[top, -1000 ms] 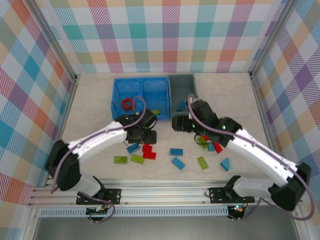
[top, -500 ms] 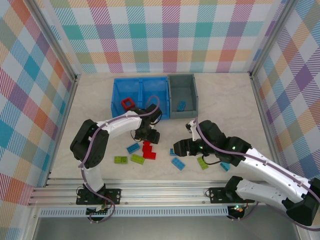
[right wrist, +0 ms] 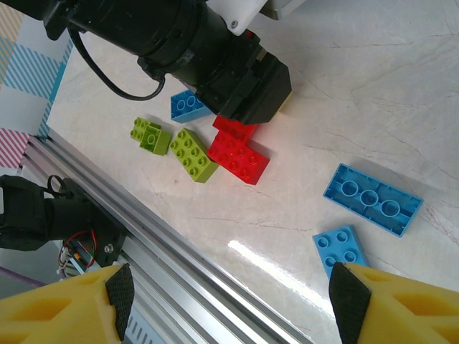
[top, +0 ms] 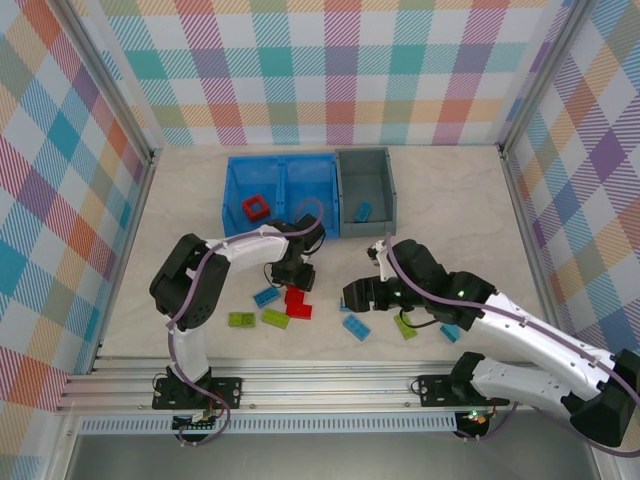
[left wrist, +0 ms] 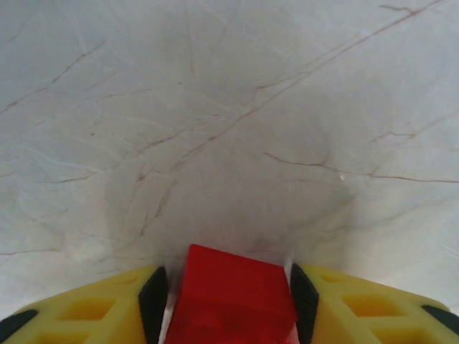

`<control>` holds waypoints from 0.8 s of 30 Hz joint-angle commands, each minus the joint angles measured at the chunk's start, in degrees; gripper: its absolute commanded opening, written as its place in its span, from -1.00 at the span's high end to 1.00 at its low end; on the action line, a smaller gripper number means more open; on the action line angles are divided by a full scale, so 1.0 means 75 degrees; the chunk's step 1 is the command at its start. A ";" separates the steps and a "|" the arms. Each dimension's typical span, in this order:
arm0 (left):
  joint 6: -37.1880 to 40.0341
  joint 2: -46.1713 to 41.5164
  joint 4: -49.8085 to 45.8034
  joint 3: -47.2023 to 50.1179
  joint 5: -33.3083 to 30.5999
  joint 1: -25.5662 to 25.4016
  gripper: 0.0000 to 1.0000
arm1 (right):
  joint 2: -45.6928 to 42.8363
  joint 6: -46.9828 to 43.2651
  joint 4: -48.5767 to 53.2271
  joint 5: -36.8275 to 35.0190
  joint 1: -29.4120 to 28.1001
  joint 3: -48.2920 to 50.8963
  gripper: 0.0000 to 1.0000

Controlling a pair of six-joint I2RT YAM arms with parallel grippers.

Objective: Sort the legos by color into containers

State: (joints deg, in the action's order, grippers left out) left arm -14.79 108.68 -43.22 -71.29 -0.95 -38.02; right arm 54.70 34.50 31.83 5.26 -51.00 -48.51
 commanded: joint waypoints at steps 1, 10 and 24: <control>0.0021 0.0005 0.0229 0.0120 -0.0096 0.0066 0.13 | -0.0005 0.0126 -0.0295 0.0140 -0.0067 0.0027 -0.46; -0.0212 -0.0854 -0.0013 -0.0016 -0.0680 0.0007 0.41 | 0.0125 -0.0176 -0.1319 0.1185 -0.0181 0.0229 -0.40; 0.0040 -0.1067 -0.0757 -0.1925 -0.1377 0.1982 0.43 | 0.2105 -0.0838 -0.2436 -0.0320 -0.0691 -0.1186 -0.36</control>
State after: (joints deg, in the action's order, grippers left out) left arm -15.49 96.82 -47.88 -83.83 -10.24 -26.28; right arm 68.55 30.30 18.74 7.42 -55.24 -54.72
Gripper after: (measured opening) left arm 0.335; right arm 0.680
